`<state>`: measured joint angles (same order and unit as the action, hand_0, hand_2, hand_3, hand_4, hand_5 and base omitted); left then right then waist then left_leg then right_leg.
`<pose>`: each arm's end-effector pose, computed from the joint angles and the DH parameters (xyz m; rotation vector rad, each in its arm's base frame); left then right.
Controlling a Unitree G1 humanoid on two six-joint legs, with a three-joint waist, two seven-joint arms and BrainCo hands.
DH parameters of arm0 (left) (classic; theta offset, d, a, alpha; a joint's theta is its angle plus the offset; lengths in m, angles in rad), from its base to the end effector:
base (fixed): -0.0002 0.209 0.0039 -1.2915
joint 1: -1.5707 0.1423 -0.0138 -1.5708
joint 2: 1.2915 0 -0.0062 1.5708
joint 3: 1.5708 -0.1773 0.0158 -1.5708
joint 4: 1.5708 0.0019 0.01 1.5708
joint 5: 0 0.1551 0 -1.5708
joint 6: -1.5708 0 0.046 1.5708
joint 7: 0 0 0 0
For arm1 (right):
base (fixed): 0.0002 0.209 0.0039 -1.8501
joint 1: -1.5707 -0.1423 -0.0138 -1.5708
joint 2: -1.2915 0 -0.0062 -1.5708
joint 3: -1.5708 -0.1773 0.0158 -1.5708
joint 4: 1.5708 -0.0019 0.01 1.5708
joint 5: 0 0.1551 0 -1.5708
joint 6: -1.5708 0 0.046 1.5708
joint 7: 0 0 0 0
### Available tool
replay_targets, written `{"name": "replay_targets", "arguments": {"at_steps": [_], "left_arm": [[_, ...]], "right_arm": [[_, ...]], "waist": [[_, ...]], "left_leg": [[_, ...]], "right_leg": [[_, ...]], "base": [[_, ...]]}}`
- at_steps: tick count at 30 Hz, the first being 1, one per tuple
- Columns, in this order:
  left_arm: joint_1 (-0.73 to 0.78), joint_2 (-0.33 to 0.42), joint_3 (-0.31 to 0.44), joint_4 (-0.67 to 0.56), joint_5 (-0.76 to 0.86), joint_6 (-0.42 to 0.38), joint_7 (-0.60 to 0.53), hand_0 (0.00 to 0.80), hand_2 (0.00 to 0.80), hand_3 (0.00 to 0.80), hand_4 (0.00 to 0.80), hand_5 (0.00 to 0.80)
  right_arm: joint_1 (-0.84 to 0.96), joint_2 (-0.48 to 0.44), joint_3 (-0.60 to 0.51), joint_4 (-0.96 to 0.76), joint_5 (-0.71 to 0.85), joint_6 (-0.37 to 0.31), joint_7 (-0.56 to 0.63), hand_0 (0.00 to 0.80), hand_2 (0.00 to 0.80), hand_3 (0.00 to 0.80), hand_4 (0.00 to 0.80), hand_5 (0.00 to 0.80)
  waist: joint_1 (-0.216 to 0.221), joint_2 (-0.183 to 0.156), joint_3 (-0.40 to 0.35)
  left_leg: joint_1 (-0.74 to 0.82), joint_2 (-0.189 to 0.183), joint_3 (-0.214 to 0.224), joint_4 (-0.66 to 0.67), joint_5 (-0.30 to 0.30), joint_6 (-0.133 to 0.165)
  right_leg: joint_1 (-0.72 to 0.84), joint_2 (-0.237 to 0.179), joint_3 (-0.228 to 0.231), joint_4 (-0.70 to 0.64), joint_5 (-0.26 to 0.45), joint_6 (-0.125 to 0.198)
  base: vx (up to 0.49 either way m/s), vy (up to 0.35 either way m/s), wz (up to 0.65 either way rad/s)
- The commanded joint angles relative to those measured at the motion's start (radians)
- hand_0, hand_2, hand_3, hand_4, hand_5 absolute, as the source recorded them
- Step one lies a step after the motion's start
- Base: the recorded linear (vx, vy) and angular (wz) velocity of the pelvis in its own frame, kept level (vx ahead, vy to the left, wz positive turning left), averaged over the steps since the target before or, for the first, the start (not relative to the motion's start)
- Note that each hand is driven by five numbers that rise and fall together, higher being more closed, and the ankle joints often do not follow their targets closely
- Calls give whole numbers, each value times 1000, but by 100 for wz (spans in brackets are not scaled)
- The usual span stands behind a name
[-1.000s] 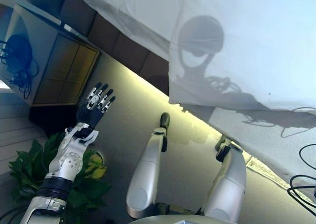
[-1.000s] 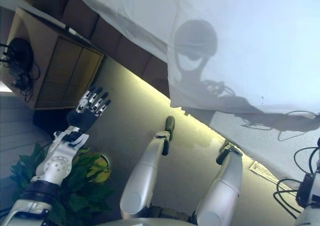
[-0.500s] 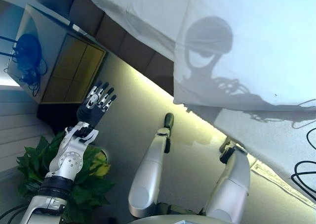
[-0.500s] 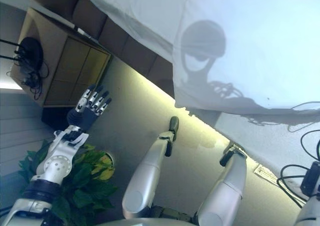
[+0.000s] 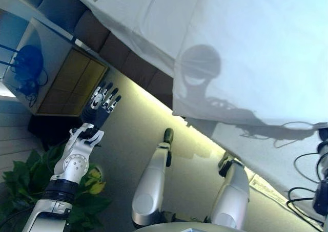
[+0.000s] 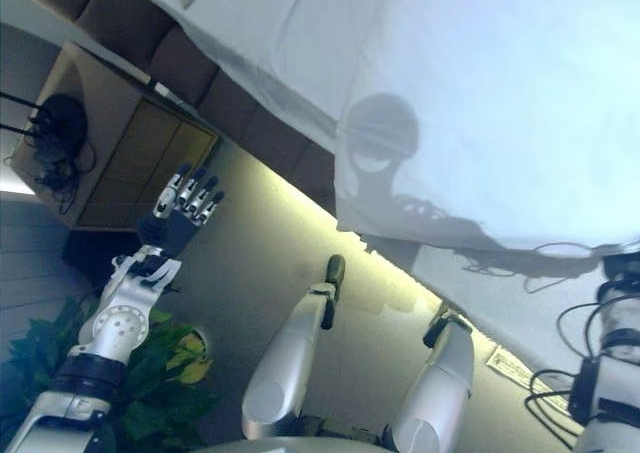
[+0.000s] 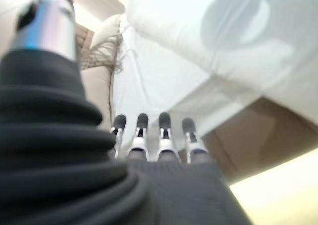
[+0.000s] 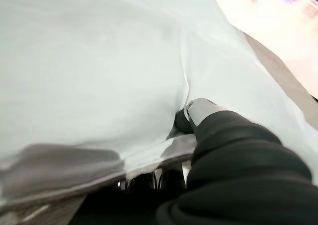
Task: Make the bed neatly
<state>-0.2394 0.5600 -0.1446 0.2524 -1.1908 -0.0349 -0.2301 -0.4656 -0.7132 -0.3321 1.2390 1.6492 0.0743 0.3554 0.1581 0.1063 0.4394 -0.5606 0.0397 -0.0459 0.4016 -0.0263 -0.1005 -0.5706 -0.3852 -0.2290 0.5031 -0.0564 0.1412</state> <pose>0.2630 0.2335 0.0774 -0.6067 -0.0303 -0.2434 0.2170 -0.3859 0.0375 1.2225 -0.2278 -0.5839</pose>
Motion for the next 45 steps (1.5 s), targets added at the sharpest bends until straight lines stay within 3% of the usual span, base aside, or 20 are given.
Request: {"name": "replay_targets", "arguments": {"at_steps": [1, 12, 16, 19, 22, 25, 30, 36, 40, 45], "left_arm": [[-73, -66, -41, 45, 39, 10, 36, 0, 0, 0, 0, 0], [-203, -198, -134, 32, 1, 17, 114, 0, 0, 0, 0, 0], [-205, -247, -158, 22, -78, 80, 145, 0, 0, 0, 0, 0], [-201, -289, -175, 22, -228, 158, 160, 0, 0, 0, 0, 0], [-187, -333, -190, 65, -439, 219, 166, 0, 0, 0, 0, 0], [-183, -364, -218, 132, -557, 223, 200, 0, 0, 0, 0, 0], [-169, -417, -276, 259, -584, 263, 179, 0, 0, 0, 0, 0], [-103, -423, -324, 337, -627, 326, 104, 0, 0, 0, 0, 0], [-120, -415, -339, 325, -689, 404, 76, 0, 0, 0, 0, 0], [-84, -386, -407, 308, -729, 422, 80, 0, 0, 0, 0, 0]], "right_arm": [[63, 79, 86, -96, -53, -27, 81, 800, 800, 800, 800, 800], [46, 324, 327, -426, -46, -130, -69, 800, 800, 800, 800, 800], [53, 377, 400, -536, -83, -170, -123, 800, 800, 800, 800, 800], [42, 405, 438, -615, -154, -217, -177, 800, 800, 800, 800, 800], [27, 419, 465, -682, -219, -268, -234, 800, 800, 800, 800, 800], [10, 418, 478, -737, -262, -289, -287, 800, 800, 800, 800, 800], [0, 412, 470, -801, -276, -301, -325, 800, 800, 800, 800, 800], [-3, 408, 446, -842, -249, -317, -343, 800, 800, 800, 800, 800], [-4, 418, 445, -852, -217, -342, -333, 800, 800, 800, 800, 800], [-6, 421, 441, -848, -191, -356, -338, 800, 800, 800, 800, 800]], "waist": [[-25, -17, -28], [-89, -35, -5], [-102, -33, -4], [-109, -33, -7], [-117, -39, -10], [-125, -53, -7], [-119, -90, 6], [-93, -119, 18], [-82, -136, 25], [-66, -132, 33]], "left_leg": [[31, 69, -47, -75, 72, -29], [77, 94, -25, -124, 96, -24], [95, 103, -20, -138, 100, -25], [97, 106, -13, -145, 108, -25], [92, 112, -6, -137, 109, -28], [76, 116, -3, -124, 113, -27], [39, 130, -11, -92, 105, -33], [-1, 140, -30, -55, 97, -45], [-40, 145, -27, -23, 90, -47], [-59, 137, -37, 9, 79, -49]], "right_leg": [[39, -45, 58, -77, 139, 113], [95, -22, 74, -170, 173, 113], [116, -16, 77, -183, 172, 109], [121, -15, 81, -194, 176, 108], [122, -14, 84, -197, 180, 105], [112, -14, 85, -197, 188, 103], [116, -3, 64, -214, 197, 106], [130, 4, 25, -236, 213, 104], [129, -1, -2, -240, 218, 104], [141, -5, -22, -242, 226, 102]], "base": [[-27, -26, -11], [-67, 18, -15], [-18, 39, -7], [-20, 39, -7], [-6, 11, -1], [-19, -9, -4], [-13, -102, -5], [6, -144, -2], [-9, -126, 9], [15, -69, 9]]}}
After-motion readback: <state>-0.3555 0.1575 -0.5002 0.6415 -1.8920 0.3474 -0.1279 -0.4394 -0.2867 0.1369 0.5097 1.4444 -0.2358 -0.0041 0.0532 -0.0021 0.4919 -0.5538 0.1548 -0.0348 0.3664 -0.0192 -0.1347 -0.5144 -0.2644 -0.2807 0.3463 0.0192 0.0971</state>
